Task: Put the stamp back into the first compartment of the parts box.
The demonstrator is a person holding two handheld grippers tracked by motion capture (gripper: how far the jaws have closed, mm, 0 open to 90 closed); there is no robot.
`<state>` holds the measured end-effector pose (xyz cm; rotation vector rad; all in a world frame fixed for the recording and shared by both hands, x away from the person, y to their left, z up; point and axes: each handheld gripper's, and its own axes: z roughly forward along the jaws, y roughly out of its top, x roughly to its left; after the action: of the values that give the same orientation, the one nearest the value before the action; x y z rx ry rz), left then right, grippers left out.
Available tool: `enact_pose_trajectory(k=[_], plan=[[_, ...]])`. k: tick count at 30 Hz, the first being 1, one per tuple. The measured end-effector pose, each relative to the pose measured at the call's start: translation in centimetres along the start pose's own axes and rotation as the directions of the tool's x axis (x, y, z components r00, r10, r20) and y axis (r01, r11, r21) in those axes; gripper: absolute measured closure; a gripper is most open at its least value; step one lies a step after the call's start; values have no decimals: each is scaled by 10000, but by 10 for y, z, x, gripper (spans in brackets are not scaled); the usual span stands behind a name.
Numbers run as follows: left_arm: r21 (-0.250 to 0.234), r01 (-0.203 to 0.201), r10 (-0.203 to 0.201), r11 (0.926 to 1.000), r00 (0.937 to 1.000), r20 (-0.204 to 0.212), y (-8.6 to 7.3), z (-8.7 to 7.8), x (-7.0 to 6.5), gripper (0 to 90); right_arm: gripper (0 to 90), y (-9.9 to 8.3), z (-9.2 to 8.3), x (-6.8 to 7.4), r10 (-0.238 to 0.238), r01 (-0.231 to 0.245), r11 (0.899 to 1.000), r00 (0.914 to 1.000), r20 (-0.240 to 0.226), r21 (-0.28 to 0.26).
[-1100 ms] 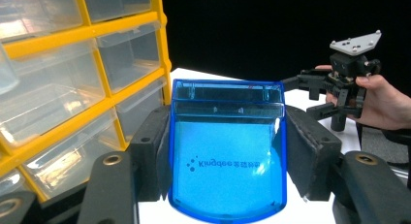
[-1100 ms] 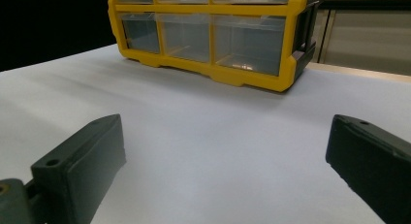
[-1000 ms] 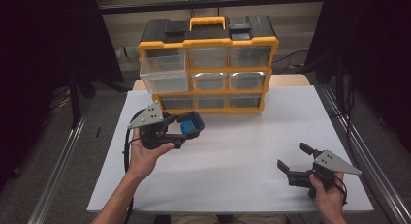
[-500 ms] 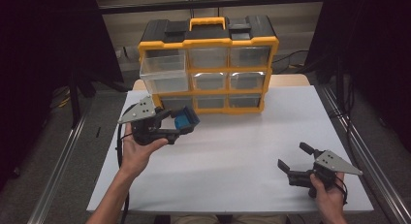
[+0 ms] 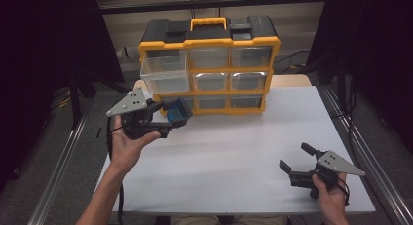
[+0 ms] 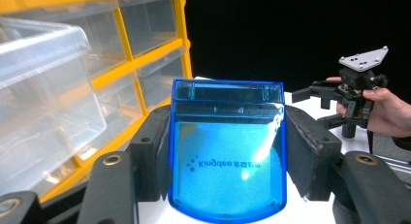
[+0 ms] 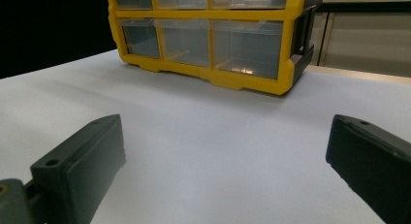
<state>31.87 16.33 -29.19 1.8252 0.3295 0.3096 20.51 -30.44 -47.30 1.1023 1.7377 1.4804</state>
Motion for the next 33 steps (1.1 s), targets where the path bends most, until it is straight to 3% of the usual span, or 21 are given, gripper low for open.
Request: enact_pose_trajectory(k=[1, 8, 20, 33], plan=[[82, -144, 145, 9999, 9998, -128, 4, -2, 2, 411, 2, 0, 0, 0, -9, 9, 10000, 10000, -1, 0], [258, -128, 139, 9996, 9990, -436, 16, -9, 14, 411, 2, 0, 0, 0, 3, -2, 10000, 10000, 29, -5], [349, -225, 250, 9991, 9972, -712, 36, -23, 26, 412, 2, 0, 0, 0, -36, 36, 10000, 10000, -10, -4], [900, -308, 405, 9955, 9934, -1075, 55, -35, 44, 411, 2, 0, 0, 0, -19, 19, 10000, 10000, 34, -45]])
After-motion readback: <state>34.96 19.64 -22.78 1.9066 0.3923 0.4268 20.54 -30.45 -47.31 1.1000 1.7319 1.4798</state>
